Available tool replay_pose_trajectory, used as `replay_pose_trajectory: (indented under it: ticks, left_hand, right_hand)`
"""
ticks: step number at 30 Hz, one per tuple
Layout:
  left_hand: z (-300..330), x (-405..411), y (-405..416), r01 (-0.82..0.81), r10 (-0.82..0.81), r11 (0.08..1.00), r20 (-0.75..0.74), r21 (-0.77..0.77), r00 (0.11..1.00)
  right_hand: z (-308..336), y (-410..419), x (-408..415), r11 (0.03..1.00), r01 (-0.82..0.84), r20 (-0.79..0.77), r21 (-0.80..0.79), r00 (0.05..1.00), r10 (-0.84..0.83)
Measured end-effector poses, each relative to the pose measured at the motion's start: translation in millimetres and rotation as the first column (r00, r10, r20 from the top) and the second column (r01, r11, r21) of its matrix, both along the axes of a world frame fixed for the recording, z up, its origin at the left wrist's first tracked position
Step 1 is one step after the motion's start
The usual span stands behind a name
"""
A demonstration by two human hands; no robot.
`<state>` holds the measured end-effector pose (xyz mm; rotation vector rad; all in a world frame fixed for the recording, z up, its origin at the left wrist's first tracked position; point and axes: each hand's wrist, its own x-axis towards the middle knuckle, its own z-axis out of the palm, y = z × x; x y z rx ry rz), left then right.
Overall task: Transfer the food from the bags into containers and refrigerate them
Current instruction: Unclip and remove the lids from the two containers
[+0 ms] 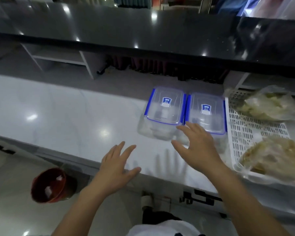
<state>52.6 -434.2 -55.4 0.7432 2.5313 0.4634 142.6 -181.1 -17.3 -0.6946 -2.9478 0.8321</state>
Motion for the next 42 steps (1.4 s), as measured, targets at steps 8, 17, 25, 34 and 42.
replay_pose_trajectory:
  ticks: [8,17,25,34,42]
  left_hand:
    - [16.6,-87.1,24.2,-0.055,0.051,0.998,0.105,0.031,0.993]
    - [24.8,-145.8,82.0,-0.186,0.097,0.951,0.335,0.246,0.937]
    - [11.2,-177.8,139.3,-0.46,0.146,0.832,0.676,0.311,0.723]
    - [-2.4,-183.0,35.6,-0.476,0.13,0.828,0.724,0.296,0.677]
    - [-5.6,-217.1,-56.8,-0.557,0.168,0.793,0.79,0.248,0.59]
  right_hand:
    - [-50.2,42.3,-155.8,0.992,-0.032,0.119,0.119,0.993,0.018]
    - [-75.8,28.5,-142.4,0.97,-0.074,0.061,0.23,0.996,0.062]
    - [-82.5,10.9,-130.9,0.966,-0.007,0.045,0.257,0.999,-0.005]
    - [-80.0,-82.2,-122.5,0.968,-0.074,0.079,0.239,0.995,0.056]
    - [-77.7,-165.8,-153.1,0.966,-0.111,0.088,0.235,0.992,0.093]
